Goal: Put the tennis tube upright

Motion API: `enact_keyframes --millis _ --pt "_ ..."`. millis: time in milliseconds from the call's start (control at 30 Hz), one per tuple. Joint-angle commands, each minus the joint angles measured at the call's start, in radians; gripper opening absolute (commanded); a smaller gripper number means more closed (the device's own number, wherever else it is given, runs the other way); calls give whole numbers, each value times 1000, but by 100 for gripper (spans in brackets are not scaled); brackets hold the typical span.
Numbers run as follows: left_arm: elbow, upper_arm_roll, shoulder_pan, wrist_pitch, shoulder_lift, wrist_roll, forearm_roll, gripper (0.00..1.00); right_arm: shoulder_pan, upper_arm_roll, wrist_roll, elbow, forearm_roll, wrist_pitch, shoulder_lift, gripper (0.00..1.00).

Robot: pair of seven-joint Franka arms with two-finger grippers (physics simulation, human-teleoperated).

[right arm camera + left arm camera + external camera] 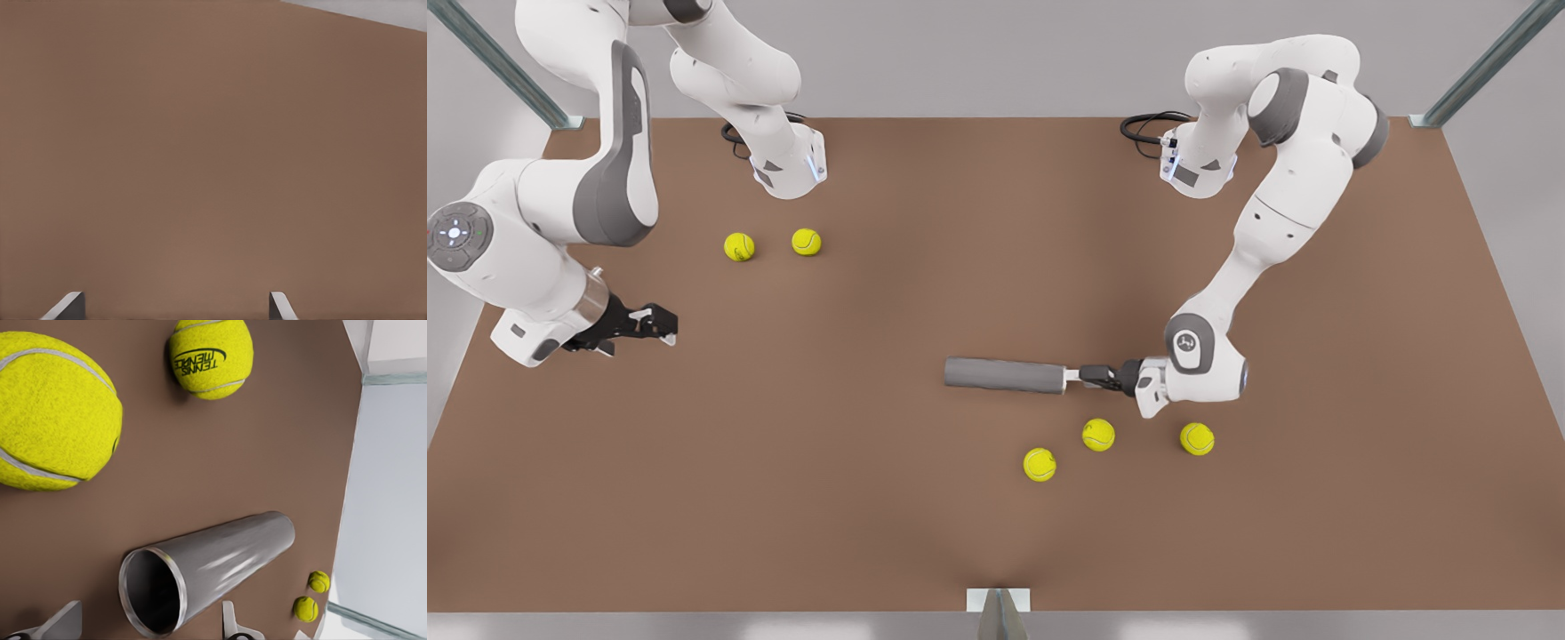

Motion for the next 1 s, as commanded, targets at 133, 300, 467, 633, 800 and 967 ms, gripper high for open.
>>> enact_keyframes --millis 133,300,467,633,800,967 --pt "-3 -16 -5 0 8 49 -92 99 -1 0 0 0 0 -3 1 100" --pt "-20 -42 10 2 -6 48 -101 99 -1 0 -2 0 -2 9 6 100" --pt "-21 -44 -5 19 0 49 -121 99 0 2 0 3 -2 5 6 100" --pt "-20 -57 -19 23 5 49 -158 99 13 3 -2 8 -2 -6 3 100" --pt "-18 -57 -42 52 8 49 -192 99 -6 15 -2 40 3 12 -8 100" --pt "-17 -57 -51 52 11 49 -218 99 -3 15 0 87 3 14 -12 100"
